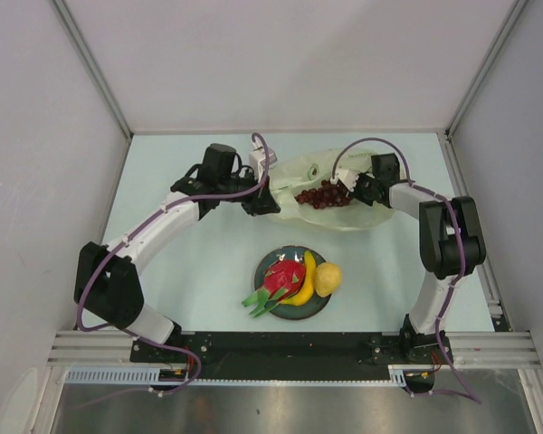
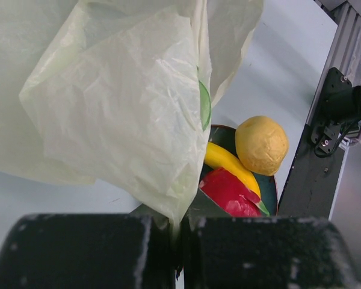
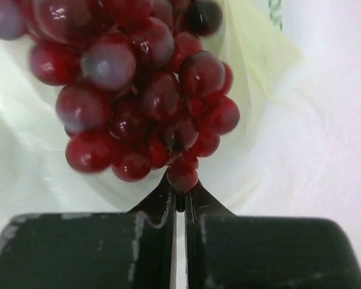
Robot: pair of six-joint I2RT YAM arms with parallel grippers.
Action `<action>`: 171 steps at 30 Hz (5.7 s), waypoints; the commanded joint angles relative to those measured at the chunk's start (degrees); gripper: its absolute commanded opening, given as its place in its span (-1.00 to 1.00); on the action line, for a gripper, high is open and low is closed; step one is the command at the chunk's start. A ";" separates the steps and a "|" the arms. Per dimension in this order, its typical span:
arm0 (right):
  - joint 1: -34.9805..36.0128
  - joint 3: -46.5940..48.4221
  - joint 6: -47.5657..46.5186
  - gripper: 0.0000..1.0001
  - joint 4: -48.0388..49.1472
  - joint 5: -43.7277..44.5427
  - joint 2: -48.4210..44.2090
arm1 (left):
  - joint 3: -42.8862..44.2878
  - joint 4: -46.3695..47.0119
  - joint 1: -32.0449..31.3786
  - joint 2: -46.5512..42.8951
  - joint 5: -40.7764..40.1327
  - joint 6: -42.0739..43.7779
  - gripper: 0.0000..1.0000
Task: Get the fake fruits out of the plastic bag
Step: Take out the fake fruit from the plastic bag, then place the fake fruit on the plate, then take out the fake fruit from the plastic bag.
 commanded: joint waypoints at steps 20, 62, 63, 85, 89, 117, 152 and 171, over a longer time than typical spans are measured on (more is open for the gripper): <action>13.59 2.58 12.82 -1.00 -8.01 -3.25 -34.98 | -2.82 8.39 0.24 -3.73 -1.01 -1.21 -0.99; 51.28 4.69 25.92 -1.00 -38.51 -0.17 -55.03 | 1.04 9.36 0.33 0.05 -1.09 -4.72 -0.99; 51.73 4.69 26.88 -1.00 -39.30 -0.61 -54.68 | 1.04 9.71 0.33 0.14 -1.01 -4.73 -1.00; 51.30 -8.66 33.30 -1.00 -30.61 -1.84 -53.44 | 2.10 9.10 1.21 2.60 2.16 -6.22 -0.99; 49.46 -10.16 34.09 -1.00 -29.38 -0.35 -53.09 | 1.40 9.89 1.21 1.99 3.65 -6.57 -0.99; 42.42 -16.31 34.97 -1.00 -24.46 4.66 -47.47 | -0.54 13.67 1.12 1.90 6.73 -9.65 -1.00; 40.14 -11.57 29.44 0.48 -30.60 9.41 -45.97 | 1.92 14.55 0.86 5.76 8.75 -11.32 -0.99; 27.50 -0.77 47.67 0.80 -18.56 9.20 -46.51 | 9.04 7.79 0.94 6.73 10.59 -6.14 -0.99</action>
